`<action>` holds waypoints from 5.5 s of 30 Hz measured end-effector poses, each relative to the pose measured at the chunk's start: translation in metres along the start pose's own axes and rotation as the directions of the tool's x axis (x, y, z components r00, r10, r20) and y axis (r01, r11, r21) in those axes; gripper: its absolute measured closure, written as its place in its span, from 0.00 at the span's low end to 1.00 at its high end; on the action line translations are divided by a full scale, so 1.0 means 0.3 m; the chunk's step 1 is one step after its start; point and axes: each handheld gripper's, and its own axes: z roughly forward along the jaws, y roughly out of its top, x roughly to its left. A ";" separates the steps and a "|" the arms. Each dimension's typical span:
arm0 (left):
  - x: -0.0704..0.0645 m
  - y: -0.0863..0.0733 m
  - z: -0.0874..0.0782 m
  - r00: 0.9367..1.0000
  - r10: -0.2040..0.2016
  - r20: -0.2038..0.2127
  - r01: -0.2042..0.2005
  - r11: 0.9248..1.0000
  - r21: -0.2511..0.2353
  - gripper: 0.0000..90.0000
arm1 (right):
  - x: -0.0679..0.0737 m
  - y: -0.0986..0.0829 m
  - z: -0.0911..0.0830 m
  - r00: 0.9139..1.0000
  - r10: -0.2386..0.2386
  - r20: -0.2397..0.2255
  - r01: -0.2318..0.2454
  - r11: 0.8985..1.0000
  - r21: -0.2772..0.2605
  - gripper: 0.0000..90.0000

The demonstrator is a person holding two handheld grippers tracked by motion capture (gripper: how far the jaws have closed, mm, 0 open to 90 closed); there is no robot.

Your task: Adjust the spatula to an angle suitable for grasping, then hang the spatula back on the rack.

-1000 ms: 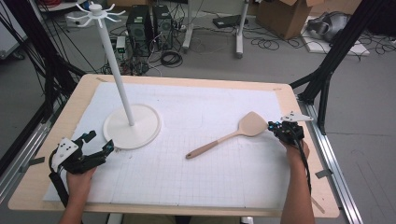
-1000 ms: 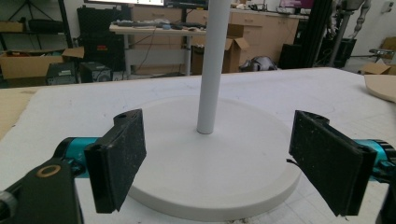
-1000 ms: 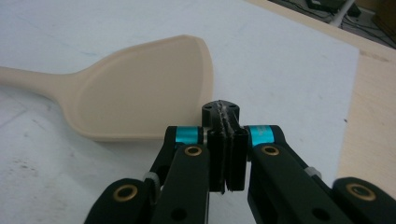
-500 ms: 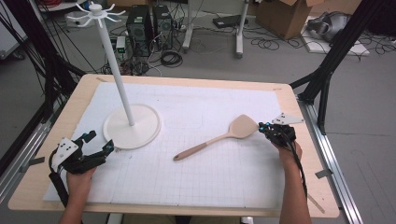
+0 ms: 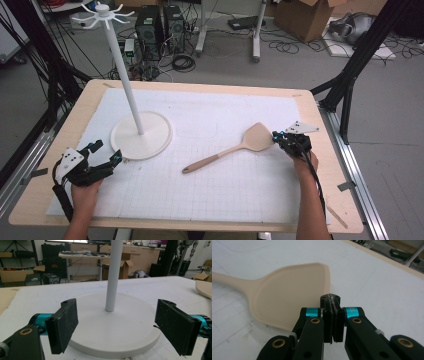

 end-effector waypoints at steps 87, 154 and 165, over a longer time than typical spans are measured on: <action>0.001 -0.001 -0.001 1.000 -0.003 0.010 0.003 1.000 -0.006 0.21 | 0.255 0.057 -0.009 0.987 0.083 -0.141 -0.102 0.985 -0.136 0.37; -0.413 0.170 0.444 0.816 0.030 0.578 -0.309 0.867 0.392 0.34 | 0.298 -0.085 -0.246 0.990 0.130 0.048 -0.119 0.974 -0.193 0.19; -0.464 0.127 0.537 0.812 0.000 0.584 -0.359 0.789 0.499 0.38 | 0.306 -0.083 -0.238 0.992 0.124 0.034 -0.116 0.976 -0.186 0.19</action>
